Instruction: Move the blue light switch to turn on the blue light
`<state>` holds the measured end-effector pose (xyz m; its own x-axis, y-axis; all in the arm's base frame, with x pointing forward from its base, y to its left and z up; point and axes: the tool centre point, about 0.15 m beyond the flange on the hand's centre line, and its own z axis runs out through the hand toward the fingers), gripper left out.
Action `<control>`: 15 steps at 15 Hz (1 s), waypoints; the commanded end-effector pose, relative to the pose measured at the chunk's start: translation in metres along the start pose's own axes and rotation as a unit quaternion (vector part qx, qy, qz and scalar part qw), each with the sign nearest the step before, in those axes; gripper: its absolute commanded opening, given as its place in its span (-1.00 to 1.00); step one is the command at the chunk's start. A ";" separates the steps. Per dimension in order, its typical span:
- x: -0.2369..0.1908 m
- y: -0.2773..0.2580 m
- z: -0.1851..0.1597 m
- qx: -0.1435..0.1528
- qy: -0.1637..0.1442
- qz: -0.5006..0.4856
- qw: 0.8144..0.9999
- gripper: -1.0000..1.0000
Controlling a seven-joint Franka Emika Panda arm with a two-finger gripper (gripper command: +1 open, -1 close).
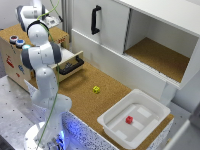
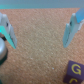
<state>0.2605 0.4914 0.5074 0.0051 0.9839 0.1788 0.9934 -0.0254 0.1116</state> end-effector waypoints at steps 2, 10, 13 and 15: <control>0.022 -0.055 -0.031 0.006 -0.067 -0.026 0.997 1.00; 0.046 -0.108 0.001 0.019 -0.081 -0.003 0.997 -1.00; 0.032 -0.106 0.017 0.018 -0.099 0.017 0.995 -1.00; 0.028 -0.096 0.019 0.016 -0.100 0.032 0.994 -1.00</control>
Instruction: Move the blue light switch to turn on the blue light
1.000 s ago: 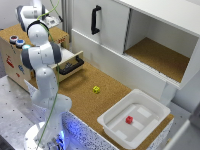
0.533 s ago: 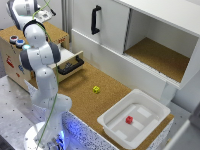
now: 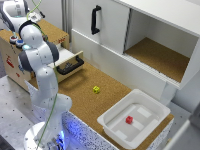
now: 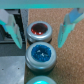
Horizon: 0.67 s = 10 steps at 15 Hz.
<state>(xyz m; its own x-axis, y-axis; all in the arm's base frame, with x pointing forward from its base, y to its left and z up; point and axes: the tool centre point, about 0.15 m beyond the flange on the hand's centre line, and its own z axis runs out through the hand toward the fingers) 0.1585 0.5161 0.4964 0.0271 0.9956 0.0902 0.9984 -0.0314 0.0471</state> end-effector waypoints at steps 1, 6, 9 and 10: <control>0.008 0.013 0.013 -0.015 -0.045 0.036 0.998 -1.00; 0.022 0.017 0.025 -0.005 -0.043 0.023 0.999 -1.00; 0.027 0.009 0.037 0.008 -0.057 0.009 0.998 -1.00; 0.026 0.006 0.042 0.015 -0.062 0.011 0.998 -1.00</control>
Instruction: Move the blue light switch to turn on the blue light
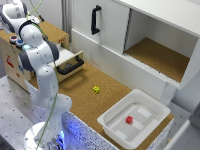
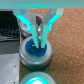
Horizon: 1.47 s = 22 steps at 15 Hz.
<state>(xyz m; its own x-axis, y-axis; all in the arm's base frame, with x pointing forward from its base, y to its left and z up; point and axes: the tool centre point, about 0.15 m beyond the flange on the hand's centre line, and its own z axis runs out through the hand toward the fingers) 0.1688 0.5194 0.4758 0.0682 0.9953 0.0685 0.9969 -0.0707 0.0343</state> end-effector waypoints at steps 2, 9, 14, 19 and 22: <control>0.022 -0.009 0.029 0.020 -0.056 -0.005 0.998 -1.00; 0.024 0.006 -0.031 -0.034 -0.016 0.048 0.998 -1.00; 0.011 0.022 -0.072 0.004 0.014 0.107 0.994 1.00; 0.011 0.022 -0.072 0.004 0.014 0.107 0.994 1.00; 0.011 0.022 -0.072 0.004 0.014 0.107 0.994 1.00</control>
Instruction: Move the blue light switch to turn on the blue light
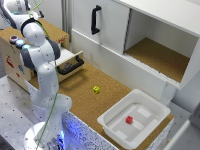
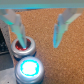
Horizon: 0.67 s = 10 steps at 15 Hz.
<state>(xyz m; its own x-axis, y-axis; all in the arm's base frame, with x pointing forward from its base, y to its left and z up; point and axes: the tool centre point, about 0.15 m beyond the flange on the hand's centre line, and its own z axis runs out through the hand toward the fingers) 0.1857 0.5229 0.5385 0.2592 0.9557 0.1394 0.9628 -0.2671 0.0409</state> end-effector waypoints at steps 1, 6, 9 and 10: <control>0.003 0.003 -0.010 0.016 -0.020 0.009 1.000 1.00; 0.003 0.003 -0.010 0.016 -0.020 0.009 1.000 1.00; 0.000 0.001 -0.001 0.000 0.001 0.002 1.000 1.00; -0.007 0.005 0.001 -0.021 -0.012 -0.001 1.000 1.00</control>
